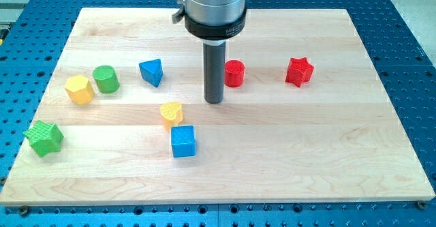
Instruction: Place the triangle at the top right side of the green circle
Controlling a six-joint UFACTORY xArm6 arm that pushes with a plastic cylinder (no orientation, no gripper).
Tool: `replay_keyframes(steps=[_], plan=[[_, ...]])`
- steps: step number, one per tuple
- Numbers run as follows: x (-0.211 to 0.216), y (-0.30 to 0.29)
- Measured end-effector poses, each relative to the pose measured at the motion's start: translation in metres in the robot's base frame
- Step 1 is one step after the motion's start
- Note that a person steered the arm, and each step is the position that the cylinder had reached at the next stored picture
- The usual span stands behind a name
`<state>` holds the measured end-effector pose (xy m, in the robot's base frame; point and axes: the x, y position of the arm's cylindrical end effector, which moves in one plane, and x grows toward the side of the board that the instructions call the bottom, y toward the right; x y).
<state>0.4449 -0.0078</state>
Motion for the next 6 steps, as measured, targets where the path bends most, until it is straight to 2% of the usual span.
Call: replay_keyframes(steps=[4, 5, 6], plan=[[-0.006, 0.003], [-0.006, -0.021], [0.008, -0.073]])
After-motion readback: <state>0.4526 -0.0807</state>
